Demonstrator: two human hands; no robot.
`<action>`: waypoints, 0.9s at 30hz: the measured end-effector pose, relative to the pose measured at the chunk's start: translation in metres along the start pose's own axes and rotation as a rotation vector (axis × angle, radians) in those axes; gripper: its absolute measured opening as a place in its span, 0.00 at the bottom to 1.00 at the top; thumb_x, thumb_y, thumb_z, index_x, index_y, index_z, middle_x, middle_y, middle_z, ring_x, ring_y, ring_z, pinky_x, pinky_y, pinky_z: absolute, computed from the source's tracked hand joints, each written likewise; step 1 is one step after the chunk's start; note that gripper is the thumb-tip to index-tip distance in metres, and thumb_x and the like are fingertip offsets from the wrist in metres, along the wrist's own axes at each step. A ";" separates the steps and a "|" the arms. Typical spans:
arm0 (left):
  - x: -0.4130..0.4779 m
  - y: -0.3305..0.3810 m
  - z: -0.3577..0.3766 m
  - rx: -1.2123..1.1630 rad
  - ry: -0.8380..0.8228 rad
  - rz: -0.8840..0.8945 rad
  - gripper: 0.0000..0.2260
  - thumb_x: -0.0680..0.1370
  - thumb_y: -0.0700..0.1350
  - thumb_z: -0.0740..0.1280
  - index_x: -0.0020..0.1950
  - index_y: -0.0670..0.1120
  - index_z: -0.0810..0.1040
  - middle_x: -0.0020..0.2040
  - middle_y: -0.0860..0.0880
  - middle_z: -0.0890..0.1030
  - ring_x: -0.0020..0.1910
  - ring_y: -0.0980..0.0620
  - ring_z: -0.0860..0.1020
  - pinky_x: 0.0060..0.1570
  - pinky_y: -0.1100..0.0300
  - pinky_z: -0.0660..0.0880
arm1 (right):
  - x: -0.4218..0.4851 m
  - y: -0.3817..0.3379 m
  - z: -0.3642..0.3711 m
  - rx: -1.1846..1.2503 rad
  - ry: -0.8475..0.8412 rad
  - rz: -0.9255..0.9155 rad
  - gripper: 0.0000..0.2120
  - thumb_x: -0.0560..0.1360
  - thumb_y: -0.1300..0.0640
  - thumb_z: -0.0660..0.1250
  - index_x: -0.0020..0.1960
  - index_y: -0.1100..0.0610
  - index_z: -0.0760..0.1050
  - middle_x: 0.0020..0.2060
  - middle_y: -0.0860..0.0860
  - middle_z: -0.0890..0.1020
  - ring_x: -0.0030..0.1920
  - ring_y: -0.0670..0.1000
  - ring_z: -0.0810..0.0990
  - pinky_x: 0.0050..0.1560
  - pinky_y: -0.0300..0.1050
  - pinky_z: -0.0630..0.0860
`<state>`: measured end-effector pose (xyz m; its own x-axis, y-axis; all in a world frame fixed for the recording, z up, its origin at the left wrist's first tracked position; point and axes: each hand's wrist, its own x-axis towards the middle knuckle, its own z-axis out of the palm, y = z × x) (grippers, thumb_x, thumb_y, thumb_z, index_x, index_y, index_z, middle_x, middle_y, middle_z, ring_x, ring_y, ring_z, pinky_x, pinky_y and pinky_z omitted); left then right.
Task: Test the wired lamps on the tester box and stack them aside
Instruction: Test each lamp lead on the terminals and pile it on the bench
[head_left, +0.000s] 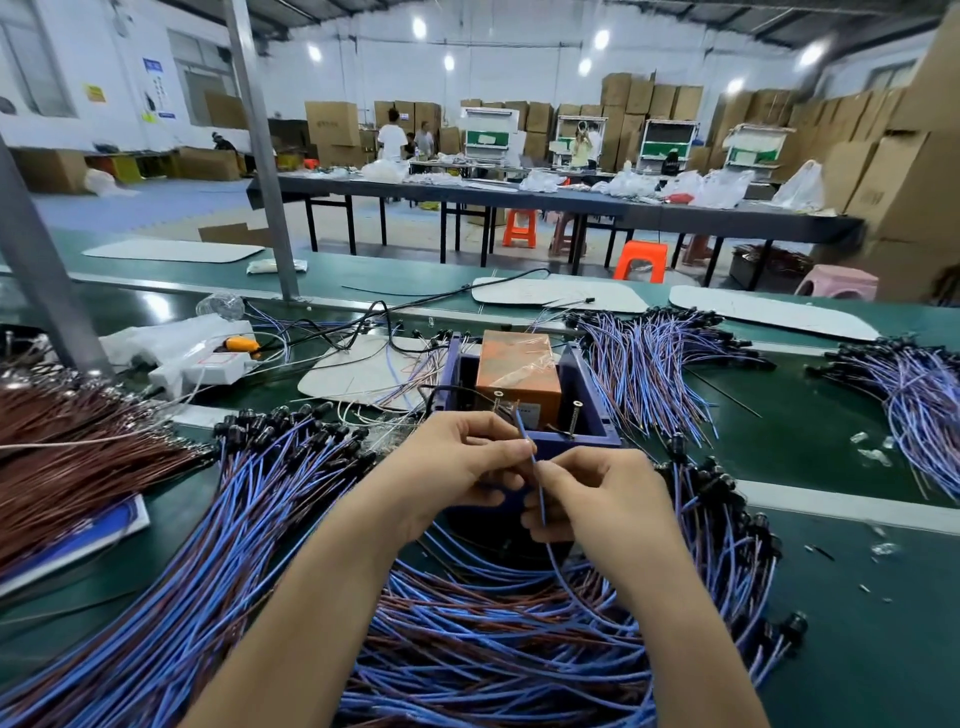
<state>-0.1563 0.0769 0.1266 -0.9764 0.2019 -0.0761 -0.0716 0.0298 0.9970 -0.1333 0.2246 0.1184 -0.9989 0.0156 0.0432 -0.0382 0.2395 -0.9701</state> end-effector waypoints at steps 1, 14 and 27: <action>0.001 -0.002 0.000 -0.009 0.002 -0.022 0.05 0.76 0.39 0.69 0.40 0.44 0.77 0.36 0.47 0.83 0.29 0.58 0.78 0.30 0.66 0.76 | 0.002 0.002 0.001 0.001 0.033 0.026 0.09 0.76 0.63 0.67 0.38 0.61 0.80 0.31 0.58 0.83 0.29 0.54 0.84 0.29 0.44 0.80; 0.006 -0.009 0.002 0.041 0.014 -0.027 0.02 0.76 0.39 0.69 0.43 0.42 0.79 0.34 0.48 0.82 0.26 0.59 0.77 0.30 0.68 0.76 | 0.003 0.006 -0.007 -0.084 -0.006 -0.011 0.03 0.72 0.61 0.73 0.40 0.58 0.79 0.32 0.56 0.83 0.32 0.52 0.83 0.27 0.37 0.75; 0.012 -0.017 -0.010 0.123 0.113 -0.092 0.07 0.77 0.41 0.68 0.39 0.42 0.81 0.35 0.47 0.84 0.27 0.58 0.78 0.28 0.67 0.75 | 0.009 0.014 -0.024 -0.124 0.167 0.031 0.08 0.72 0.67 0.69 0.40 0.56 0.78 0.31 0.51 0.82 0.27 0.46 0.82 0.23 0.33 0.72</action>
<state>-0.1689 0.0694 0.1093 -0.9841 0.0817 -0.1576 -0.1427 0.1637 0.9761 -0.1421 0.2515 0.1112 -0.9811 0.1831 0.0624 0.0066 0.3541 -0.9352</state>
